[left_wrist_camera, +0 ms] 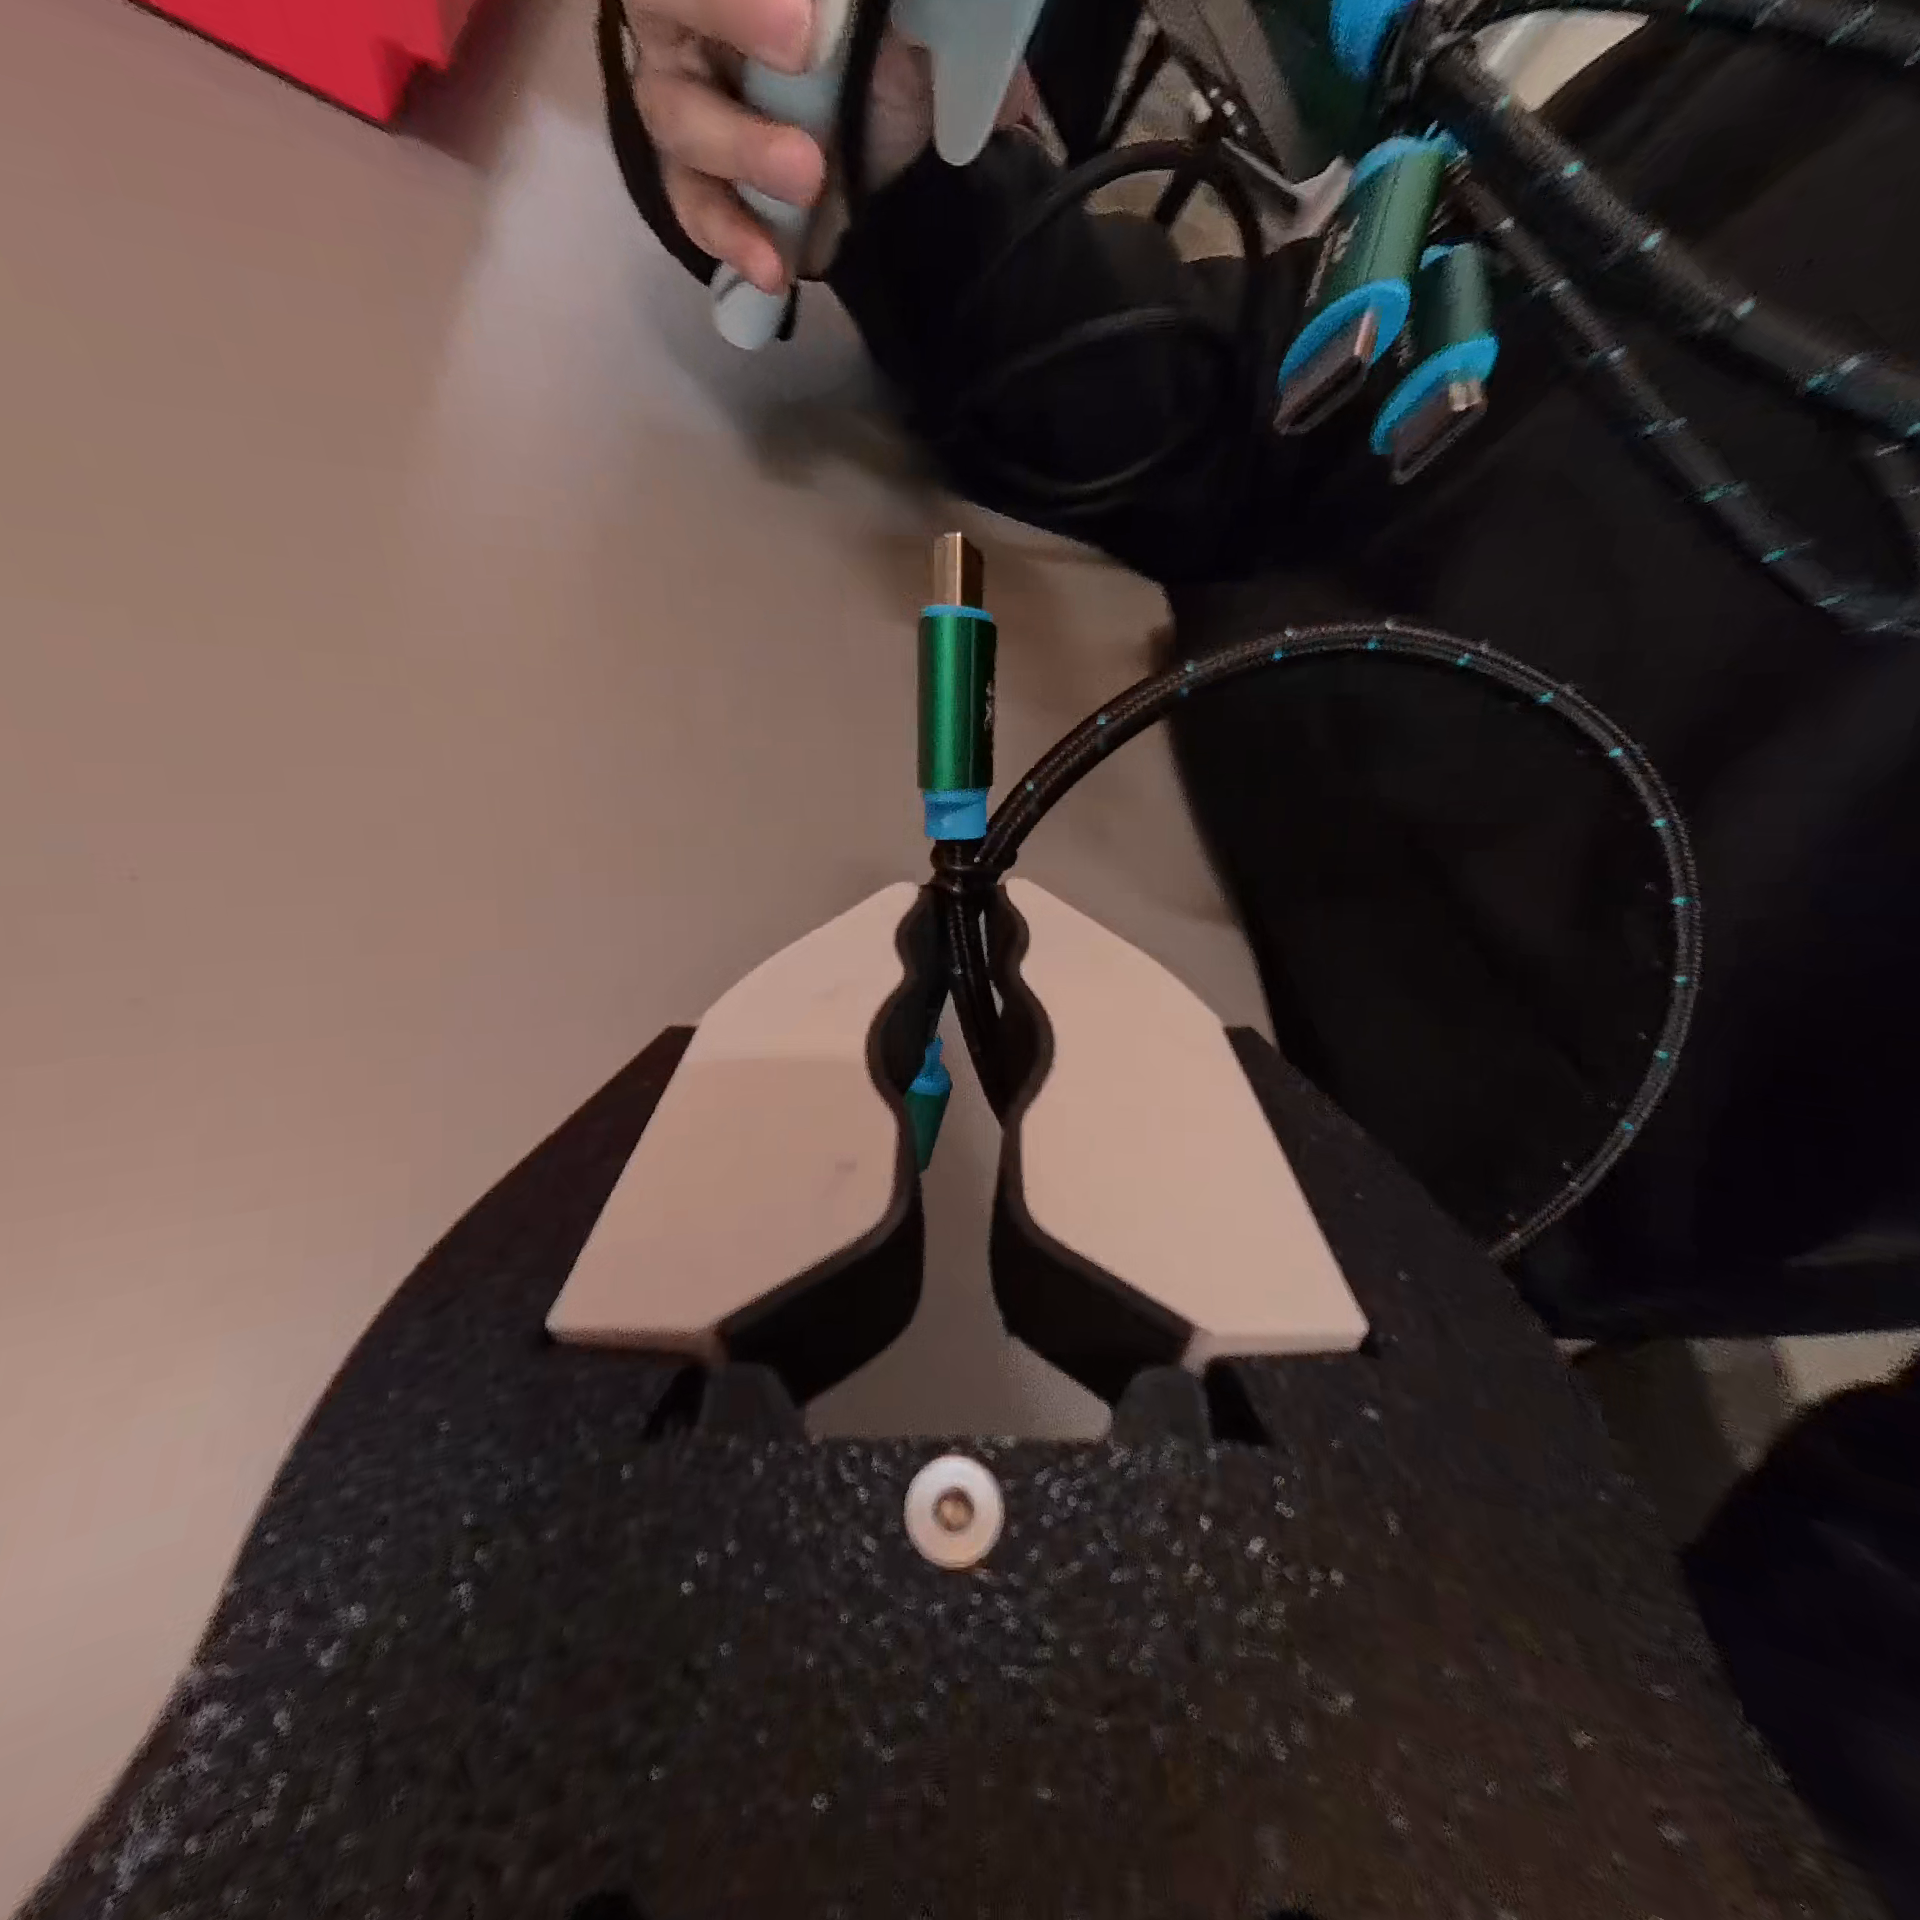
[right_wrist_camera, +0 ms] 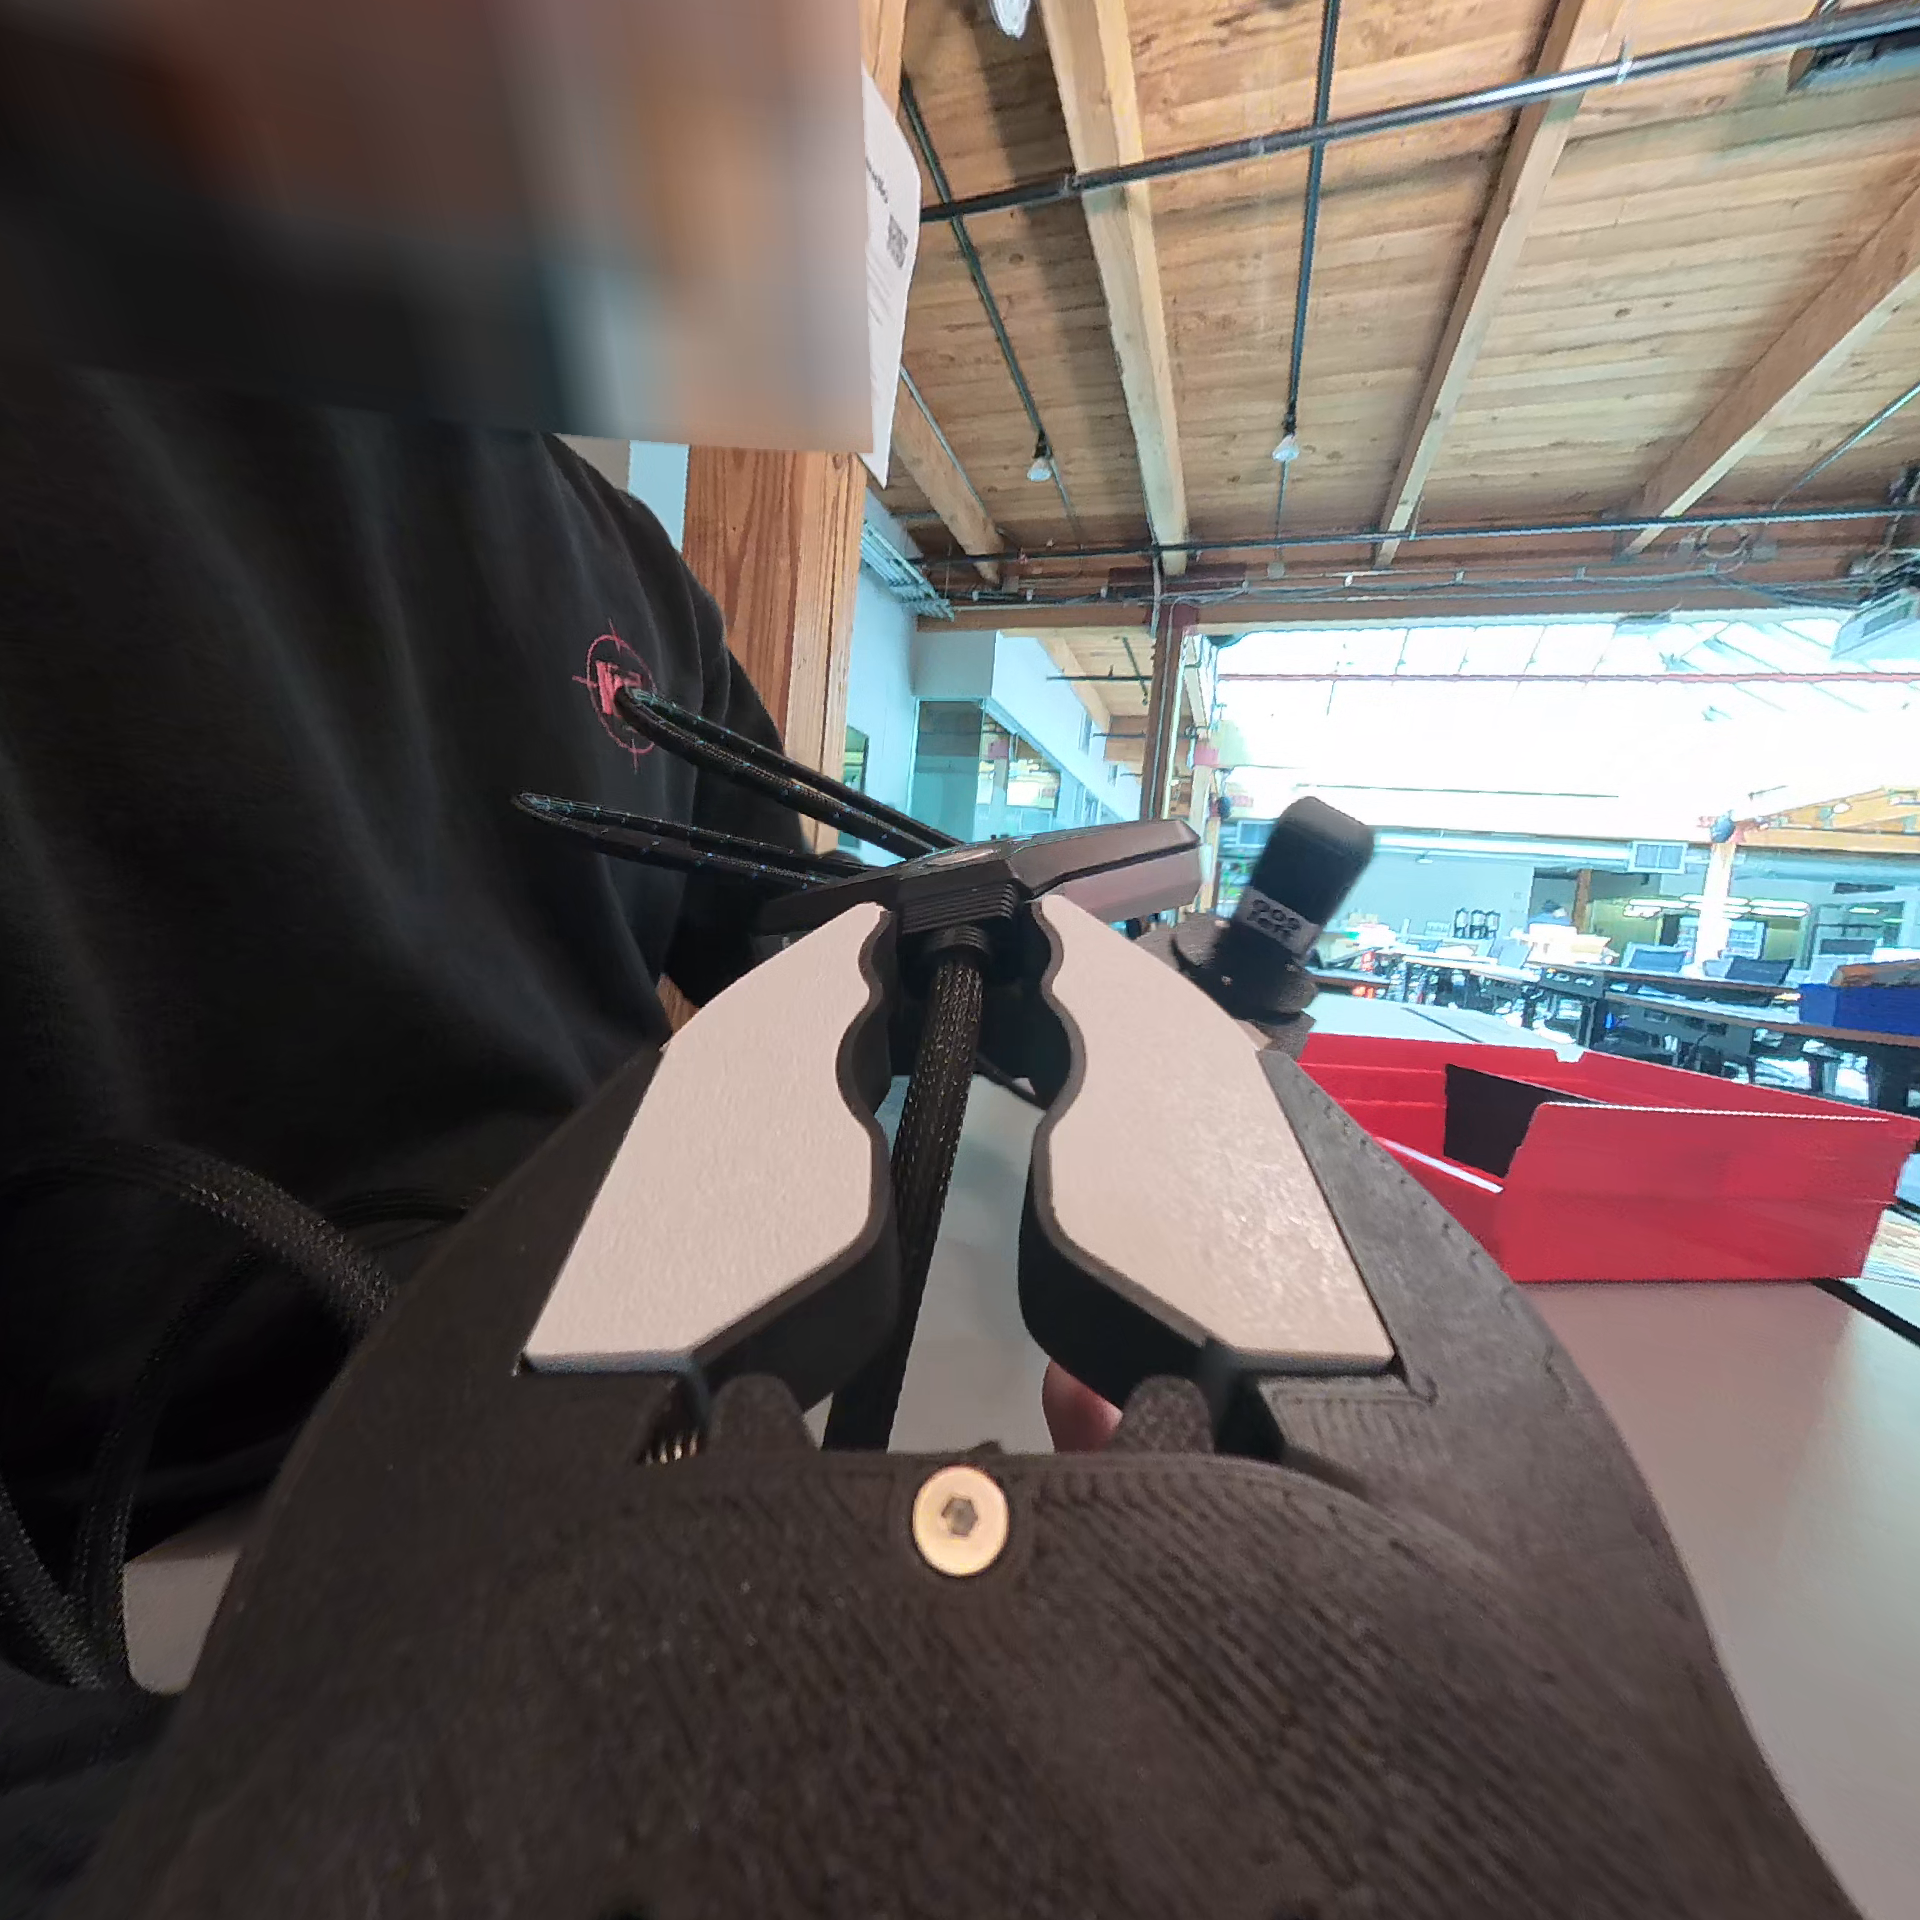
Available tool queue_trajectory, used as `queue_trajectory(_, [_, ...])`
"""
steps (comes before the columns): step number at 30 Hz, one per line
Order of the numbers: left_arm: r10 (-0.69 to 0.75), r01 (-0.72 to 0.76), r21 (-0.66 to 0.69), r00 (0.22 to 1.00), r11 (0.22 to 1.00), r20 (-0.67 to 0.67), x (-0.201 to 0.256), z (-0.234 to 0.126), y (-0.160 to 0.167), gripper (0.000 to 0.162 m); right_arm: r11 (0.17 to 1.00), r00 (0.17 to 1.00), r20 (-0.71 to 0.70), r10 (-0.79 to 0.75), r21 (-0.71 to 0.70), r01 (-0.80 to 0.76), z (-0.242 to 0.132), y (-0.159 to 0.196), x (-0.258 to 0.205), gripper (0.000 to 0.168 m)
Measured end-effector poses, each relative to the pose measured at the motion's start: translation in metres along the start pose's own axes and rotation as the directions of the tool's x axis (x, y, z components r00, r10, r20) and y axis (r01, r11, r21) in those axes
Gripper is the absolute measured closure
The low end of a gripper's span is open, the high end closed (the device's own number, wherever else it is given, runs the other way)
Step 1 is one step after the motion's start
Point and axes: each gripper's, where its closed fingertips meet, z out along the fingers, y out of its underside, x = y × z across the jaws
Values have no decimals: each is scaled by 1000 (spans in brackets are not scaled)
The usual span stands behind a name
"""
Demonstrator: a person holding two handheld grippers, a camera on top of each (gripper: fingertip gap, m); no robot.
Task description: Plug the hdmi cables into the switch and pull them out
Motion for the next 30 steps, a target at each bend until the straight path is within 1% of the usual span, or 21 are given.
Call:
queue_trajectory(2, [-74, 73, -16, 994, 997, -82, 4, -2, 7, 153, 1000, 1000, 9, 7, -11, -7, 1, 2, -1, 146])
queue_trajectory(4, [-171, 162, -64, 973, 985, -158, 6, -3, 17, 153, 1000, 1000, 8, 11, -19, -11, 2, 4, -1, 145])
queue_trajectory(7, [-300, 269, -162, 929, 949, -217, 7, 1, 33, 153, 1000, 1000, 17, 16, -24, -16, 2, 5, -2, 146])
queue_trajectory(10, [-426, 365, -274, 880, 890, -211, 2, 9, 47, 153, 1000, 1000, 9, 15, -18, -15, 1, 4, -1, 146])
queue_trajectory(13, [-450, 383, -322, 877, 866, -168, -10, 18, 50, 153, 999, 1000, -8, 12, -32, -12, -3, 4, 1, 146])
queue_trajectory(15, [-403, 343, -357, 909, 869, -105, -23, 22, 55, 151, 998, 1000, -12, 19, -52, -20, -5, 5, 0, 145])
queue_trajectory(17, [-312, 286, -407, 950, 867, 2, -43, 24, 64, 149, 997, 1000, -5, 29, -74, -29, -7, 8, -2, 145])
queue_trajectory(19, [-227, 221, -407, 973, 886, 34, -54, 27, 61, 149, 995, 999, 8, 46, -89, -45, -7, 10, -4, 145])
queue_trajectory(22, [-36, 87, -408, 991, 909, 131, -71, 26, 54, 145, 992, 998, 19, 66, -107, -64, -5, 15, -5, 145])
queue_trajectory(24, [122, -14, -451, 970, 893, 211, -81, 22, 52, 138, 990, 997, 22, 71, -124, -67, -4, 18, -5, 145])
queue_trajectory(26, [254, -80, -505, 924, 859, 287, -90, 17, 52, 131, 989, 998, 18, 68, -136, -65, -3, 20, -4, 145])
queue_trajectory(28, [362, -131, -546, 868, 827, 339, -93, 16, 50, 124, 988, 998, 14, 67, -139, -64, -4, 20, -4, 145])
queue_trajectory(30, [470, -178, -577, 783, 797, 407, -96, 12, 45, 122, 988, 998, 8, 63, -145, -61, -4, 21, -3, 145])
